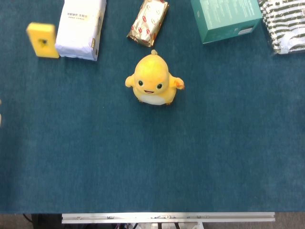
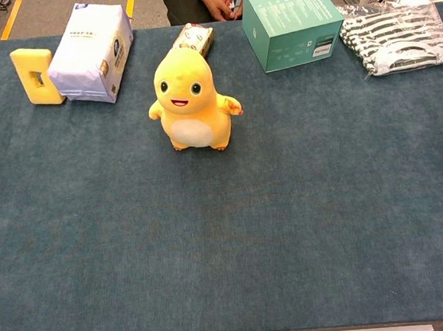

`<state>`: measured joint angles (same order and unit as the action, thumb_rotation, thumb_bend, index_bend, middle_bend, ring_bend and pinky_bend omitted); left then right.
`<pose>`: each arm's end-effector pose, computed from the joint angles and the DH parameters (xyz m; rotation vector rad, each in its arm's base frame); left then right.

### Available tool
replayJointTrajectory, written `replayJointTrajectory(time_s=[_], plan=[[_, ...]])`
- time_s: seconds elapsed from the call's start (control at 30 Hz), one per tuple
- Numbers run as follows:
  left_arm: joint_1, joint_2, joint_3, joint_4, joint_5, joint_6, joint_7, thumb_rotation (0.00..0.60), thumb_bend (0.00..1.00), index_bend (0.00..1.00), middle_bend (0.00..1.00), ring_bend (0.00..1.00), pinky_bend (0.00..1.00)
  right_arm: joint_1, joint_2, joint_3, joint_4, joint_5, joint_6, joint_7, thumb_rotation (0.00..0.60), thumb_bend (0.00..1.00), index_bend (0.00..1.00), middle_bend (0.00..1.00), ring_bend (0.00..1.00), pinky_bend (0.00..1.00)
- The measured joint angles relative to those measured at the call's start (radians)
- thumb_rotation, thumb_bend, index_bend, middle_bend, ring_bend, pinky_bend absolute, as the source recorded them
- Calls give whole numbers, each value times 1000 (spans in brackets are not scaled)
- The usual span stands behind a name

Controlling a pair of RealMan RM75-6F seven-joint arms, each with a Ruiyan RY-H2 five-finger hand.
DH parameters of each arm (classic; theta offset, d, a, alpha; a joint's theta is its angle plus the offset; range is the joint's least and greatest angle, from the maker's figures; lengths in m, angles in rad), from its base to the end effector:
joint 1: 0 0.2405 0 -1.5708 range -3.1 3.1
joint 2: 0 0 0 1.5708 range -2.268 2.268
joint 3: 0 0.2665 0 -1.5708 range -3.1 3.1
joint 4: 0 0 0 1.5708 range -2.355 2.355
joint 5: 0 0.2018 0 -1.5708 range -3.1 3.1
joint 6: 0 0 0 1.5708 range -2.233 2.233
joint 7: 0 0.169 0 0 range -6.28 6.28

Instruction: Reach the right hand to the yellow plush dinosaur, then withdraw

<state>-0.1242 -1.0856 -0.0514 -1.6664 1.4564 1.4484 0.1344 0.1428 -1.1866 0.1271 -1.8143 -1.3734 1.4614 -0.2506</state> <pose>-0.3092 0.2179 0.1741 -1.4302 -0.8365 -0.8108 -0.2718 -0.2325 0.1480 1.3201 -0.9258 0.9318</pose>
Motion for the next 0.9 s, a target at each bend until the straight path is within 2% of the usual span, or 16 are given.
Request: replayJointTrajectory(time_s=[0.6, 0.7, 0.8, 0.87, 0.9], plan=[[0, -1, 3, -2, 24, 10, -9, 600, 384, 429, 497, 377, 391, 32, 35, -3, -22, -32, -50, 4, 600, 254, 225, 411, 231, 145], [1, -1, 5, -3, 23, 9, -5, 600, 384, 429, 497, 377, 391, 57, 49, 2, -35, -43, -80, -4, 600, 255, 225, 467, 263, 184], [3, 1, 7, -4, 22, 10, -5, 600, 384, 429, 497, 377, 391, 88, 54, 13, -44, -50, -107, -16, 600, 288, 226, 602, 392, 258], [6, 3, 8, -4, 23, 14, -5, 600, 384, 429, 497, 377, 391, 106, 50, 18, -45, -55, -122, -30, 600, 420, 226, 719, 539, 339], [9, 4, 9, -4, 22, 16, -6, 600, 384, 429, 497, 377, 391, 118, 47, 21, -45, -56, -134, -39, 600, 518, 226, 790, 631, 405]])
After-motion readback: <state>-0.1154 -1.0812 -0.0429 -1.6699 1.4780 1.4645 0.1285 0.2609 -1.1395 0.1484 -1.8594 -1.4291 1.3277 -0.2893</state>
